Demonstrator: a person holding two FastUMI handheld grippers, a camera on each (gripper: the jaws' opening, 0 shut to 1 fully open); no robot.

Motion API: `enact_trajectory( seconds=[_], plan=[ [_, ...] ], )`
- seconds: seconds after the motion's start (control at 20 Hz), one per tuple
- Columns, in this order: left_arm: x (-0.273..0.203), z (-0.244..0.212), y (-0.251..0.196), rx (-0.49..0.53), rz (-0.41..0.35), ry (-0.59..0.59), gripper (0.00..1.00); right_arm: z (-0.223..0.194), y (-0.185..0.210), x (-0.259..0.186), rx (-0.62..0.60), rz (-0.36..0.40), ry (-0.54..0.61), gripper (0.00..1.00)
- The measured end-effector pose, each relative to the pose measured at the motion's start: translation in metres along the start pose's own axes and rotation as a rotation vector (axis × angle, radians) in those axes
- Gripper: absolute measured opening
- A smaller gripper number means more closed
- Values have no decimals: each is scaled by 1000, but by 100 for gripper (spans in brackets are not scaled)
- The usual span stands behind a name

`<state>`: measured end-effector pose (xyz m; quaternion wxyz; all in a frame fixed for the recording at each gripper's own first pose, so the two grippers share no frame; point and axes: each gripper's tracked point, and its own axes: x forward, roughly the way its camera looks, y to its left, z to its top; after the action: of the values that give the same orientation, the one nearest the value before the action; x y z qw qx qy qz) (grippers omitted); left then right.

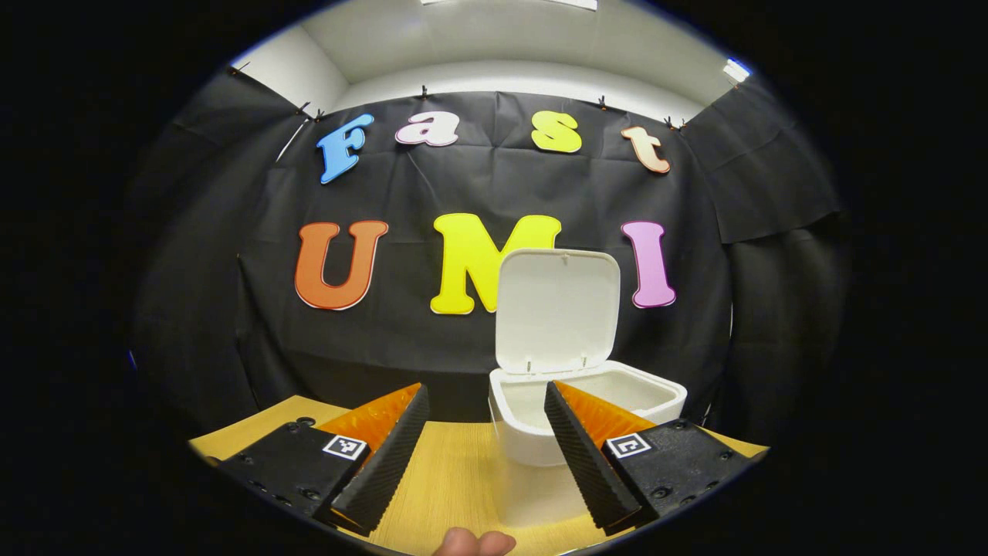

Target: Press the lid of the desktop garbage bin to open it, pick up the crumpled paper on the desktop and throw it into the bin, then pick up the pop can on the desktop and drop it into the bin, and finally close the garbage bin lid.

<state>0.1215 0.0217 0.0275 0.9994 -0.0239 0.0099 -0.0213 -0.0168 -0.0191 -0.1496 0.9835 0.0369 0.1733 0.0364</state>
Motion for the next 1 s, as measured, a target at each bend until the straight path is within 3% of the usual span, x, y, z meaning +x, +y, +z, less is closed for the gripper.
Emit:
enact_trajectory(
  seconds=[0.25,0.65,0.8,1.0],
  plan=[
    [-55,-14,29,72,50,8,96,51,24,2,-39,56,-66,82],
    [-115,-47,67,31,132,39,96,180,64,17,-79,151,-187,81],
    [-127,-58,75,22,148,57,97,236,90,34,-126,166,-255,81],
    [-139,-63,86,27,171,75,97,260,136,73,-127,233,-221,81]
  ],
)
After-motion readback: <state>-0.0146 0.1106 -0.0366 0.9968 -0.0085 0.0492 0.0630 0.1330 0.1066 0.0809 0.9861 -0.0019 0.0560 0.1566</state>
